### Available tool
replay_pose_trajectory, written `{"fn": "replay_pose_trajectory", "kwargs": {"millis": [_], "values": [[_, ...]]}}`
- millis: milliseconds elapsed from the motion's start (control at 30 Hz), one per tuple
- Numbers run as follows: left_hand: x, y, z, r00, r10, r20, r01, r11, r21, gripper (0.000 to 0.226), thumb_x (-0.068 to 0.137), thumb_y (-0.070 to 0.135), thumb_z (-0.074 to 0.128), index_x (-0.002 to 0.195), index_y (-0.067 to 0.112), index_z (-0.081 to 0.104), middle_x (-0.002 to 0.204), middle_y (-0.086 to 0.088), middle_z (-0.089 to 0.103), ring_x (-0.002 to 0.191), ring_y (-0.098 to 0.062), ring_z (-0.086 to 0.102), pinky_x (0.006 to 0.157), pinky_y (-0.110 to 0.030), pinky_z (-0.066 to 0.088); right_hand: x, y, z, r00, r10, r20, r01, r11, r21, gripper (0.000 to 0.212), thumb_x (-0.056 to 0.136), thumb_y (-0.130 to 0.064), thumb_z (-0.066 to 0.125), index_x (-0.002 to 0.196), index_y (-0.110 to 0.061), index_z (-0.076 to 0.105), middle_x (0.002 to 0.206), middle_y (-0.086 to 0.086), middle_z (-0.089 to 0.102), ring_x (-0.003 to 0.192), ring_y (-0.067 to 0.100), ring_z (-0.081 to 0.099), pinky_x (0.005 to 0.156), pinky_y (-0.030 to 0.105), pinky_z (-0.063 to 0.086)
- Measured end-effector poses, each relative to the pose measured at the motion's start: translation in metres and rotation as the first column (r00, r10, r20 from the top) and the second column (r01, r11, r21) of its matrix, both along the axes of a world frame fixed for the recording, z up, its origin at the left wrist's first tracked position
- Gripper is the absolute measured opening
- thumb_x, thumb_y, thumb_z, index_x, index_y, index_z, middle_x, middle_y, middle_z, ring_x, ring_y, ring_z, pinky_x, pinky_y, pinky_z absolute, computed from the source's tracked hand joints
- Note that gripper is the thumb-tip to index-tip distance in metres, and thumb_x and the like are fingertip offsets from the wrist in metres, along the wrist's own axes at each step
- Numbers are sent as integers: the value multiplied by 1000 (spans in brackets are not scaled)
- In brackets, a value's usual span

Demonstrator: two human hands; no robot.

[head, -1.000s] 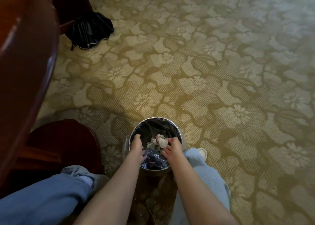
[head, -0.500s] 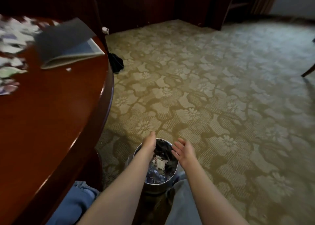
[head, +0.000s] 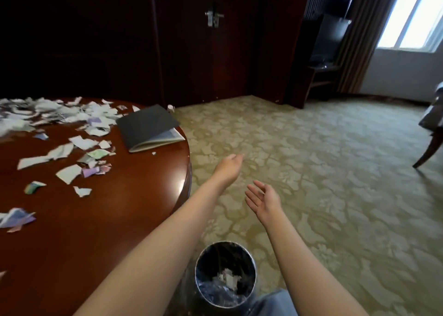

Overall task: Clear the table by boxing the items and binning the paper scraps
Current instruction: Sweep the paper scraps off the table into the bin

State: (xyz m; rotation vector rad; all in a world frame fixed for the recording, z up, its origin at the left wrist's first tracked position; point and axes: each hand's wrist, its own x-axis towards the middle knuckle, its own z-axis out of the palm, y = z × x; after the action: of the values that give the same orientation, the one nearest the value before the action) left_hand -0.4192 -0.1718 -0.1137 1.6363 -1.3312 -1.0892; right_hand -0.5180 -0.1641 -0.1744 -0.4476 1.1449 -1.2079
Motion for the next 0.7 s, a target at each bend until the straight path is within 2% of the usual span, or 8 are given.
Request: {"fn": "replay_pose_trajectory", "kwargs": {"millis": [133,233,267,400,467,567,633,700], "values": [[31,14,40,1000,15,9,-14,994,-107,40,100,31,32,124,11,57,125,-9,56,119,-24,49,88,-30,35,26,1,34,998,56,38,-53,994,-95,39,100,-14,28,132,-2,47,129,17,55,119,32,53,89,32,43],[67,27,53,997,75,-3,-74,981,-179,34,98,29,37,114,11,62,109,-7,61,107,-21,52,83,-29,39,54,10,59,988,133,83,-114,973,-201,32,98,-7,30,123,-1,49,100,16,59,82,25,59,76,29,48],[81,33,57,994,107,-13,-107,976,-189,32,98,28,39,111,11,63,106,-9,63,101,-21,53,80,-30,40,64,14,66,981,170,96,-145,963,-227,27,98,-6,31,117,-2,49,98,17,58,79,25,57,75,29,49],[135,63,68,961,189,203,-152,971,-185,39,100,28,34,124,8,56,130,-12,54,119,-26,48,90,-32,36,102,27,86,941,337,28,-316,904,-287,22,93,3,32,101,0,53,83,16,59,72,22,59,57,22,56],[162,79,68,936,192,295,-156,978,-141,42,101,33,28,128,11,53,135,-11,49,123,-26,45,96,-33,35,126,34,92,901,425,-93,-433,858,-276,23,92,2,34,93,-2,57,82,13,61,72,20,59,61,23,56],[198,106,69,900,199,387,-190,980,-60,49,101,40,24,136,14,46,145,-9,41,131,-24,39,106,-34,31,166,46,90,780,489,-390,-598,767,-234,28,93,-5,38,82,-11,62,89,12,61,77,19,58,77,29,53],[220,126,70,873,212,440,-210,976,-54,51,101,40,22,142,14,40,150,-6,35,136,-21,35,109,-32,27,190,58,87,642,463,-612,-705,670,-232,29,94,-8,38,85,-15,64,96,12,61,84,22,58,74,27,52],[239,147,70,832,204,515,-215,976,-38,50,102,39,21,144,16,35,153,-4,29,139,-20,30,111,-31,24,209,71,86,481,382,-789,-795,569,-210,27,94,-11,39,99,-16,66,107,13,65,91,27,63,76,32,53]]}}
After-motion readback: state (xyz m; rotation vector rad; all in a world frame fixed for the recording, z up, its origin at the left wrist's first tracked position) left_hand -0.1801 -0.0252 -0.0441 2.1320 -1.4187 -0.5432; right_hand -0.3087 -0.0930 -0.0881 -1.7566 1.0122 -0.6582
